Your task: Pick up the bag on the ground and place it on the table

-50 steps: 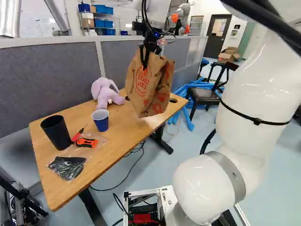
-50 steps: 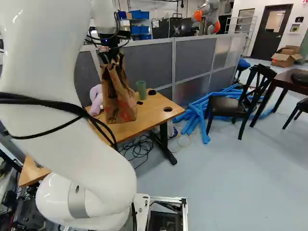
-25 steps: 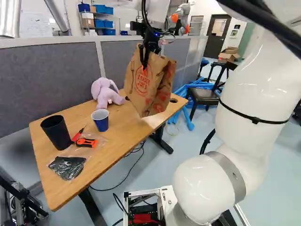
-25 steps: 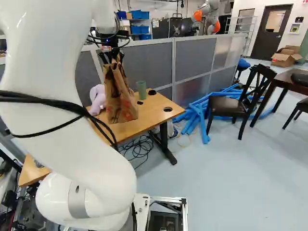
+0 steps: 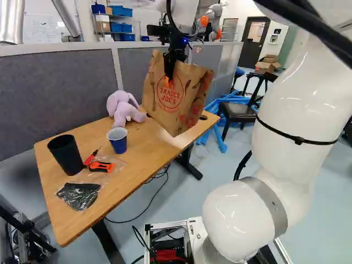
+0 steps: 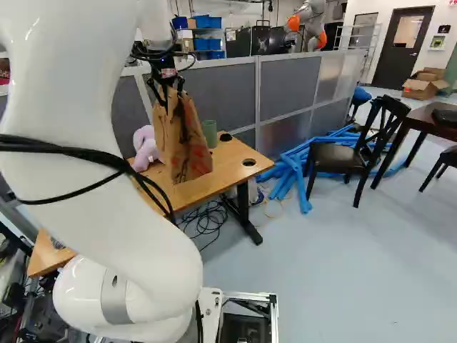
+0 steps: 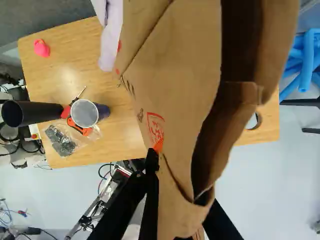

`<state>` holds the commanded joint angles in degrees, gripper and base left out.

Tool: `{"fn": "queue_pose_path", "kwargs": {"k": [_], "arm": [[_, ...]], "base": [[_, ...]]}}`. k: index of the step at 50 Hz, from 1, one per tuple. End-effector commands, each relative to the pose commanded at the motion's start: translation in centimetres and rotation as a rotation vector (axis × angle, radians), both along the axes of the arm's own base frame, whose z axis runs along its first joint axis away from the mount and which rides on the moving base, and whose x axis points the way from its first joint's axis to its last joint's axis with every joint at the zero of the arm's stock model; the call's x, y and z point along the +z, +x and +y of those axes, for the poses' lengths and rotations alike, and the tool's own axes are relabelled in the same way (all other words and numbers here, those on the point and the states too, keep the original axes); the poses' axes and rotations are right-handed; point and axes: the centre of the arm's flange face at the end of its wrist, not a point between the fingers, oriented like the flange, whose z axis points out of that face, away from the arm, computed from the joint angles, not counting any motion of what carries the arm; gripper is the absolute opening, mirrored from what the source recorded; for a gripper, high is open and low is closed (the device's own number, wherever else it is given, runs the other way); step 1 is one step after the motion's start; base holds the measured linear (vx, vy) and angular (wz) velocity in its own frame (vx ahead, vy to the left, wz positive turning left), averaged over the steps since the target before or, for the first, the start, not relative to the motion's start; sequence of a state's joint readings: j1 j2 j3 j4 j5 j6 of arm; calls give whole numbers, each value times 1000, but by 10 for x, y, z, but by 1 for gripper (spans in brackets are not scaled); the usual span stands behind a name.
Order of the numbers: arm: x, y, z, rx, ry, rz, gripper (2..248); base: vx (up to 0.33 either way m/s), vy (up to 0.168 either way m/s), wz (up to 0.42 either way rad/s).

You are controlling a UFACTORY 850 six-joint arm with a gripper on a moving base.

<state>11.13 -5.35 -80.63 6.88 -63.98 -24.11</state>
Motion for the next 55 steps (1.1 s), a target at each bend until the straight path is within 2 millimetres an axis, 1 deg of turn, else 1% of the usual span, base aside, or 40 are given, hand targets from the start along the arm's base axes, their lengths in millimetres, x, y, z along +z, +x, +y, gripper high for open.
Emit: {"fn": "queue_pose_path", "kwargs": {"k": [55], "arm": [[0,0,0,563,-100,-83,18]], "base": [[0,0,0]]}}
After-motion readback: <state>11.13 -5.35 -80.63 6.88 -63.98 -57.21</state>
